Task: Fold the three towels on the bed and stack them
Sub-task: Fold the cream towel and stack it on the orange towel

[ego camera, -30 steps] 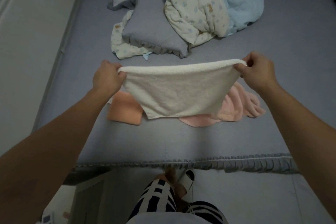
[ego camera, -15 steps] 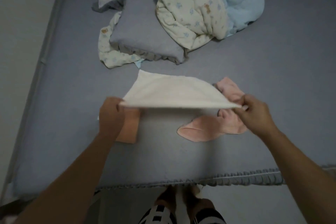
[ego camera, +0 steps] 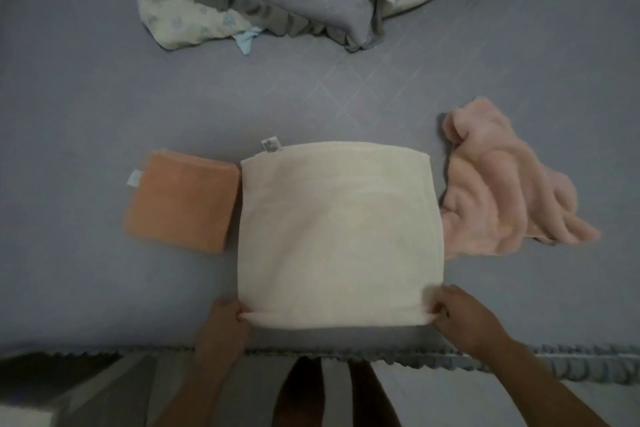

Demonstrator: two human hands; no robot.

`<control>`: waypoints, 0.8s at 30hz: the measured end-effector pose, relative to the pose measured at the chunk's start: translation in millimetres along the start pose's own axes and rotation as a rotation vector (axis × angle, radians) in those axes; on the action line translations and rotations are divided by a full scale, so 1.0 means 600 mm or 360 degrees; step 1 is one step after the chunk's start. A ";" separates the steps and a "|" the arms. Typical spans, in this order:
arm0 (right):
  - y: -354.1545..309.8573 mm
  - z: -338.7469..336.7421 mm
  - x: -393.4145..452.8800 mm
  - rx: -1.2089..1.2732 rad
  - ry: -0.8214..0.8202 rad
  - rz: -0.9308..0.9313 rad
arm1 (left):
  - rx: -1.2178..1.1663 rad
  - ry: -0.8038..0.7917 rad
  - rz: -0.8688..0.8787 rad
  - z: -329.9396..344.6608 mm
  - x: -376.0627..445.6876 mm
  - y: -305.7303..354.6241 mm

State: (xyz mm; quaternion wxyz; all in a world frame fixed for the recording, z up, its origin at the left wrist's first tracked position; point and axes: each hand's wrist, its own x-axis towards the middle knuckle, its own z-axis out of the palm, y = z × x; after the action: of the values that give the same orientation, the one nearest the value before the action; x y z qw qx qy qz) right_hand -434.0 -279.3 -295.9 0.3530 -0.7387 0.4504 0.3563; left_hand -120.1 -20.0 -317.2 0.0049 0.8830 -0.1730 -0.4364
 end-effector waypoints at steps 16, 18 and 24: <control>-0.132 -0.240 0.257 0.0606 0.0948 0.0195 | 0.0352 0.0656 0.0612 -0.198 0.286 0.314; -0.136 -0.239 0.275 0.0671 0.0962 0.0276 | 0.0417 0.0655 0.0588 -0.205 0.298 0.318; -0.129 -0.235 0.232 0.0592 0.1269 0.0127 | 0.0376 0.0671 0.0943 -0.214 0.265 0.304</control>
State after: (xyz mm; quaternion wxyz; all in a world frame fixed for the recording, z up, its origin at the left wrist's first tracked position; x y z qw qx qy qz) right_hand -286.2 -428.8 -327.9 0.2645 -0.7243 0.6360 -0.0304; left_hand 13.1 -258.9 -330.6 0.0645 0.8595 -0.4651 -0.2020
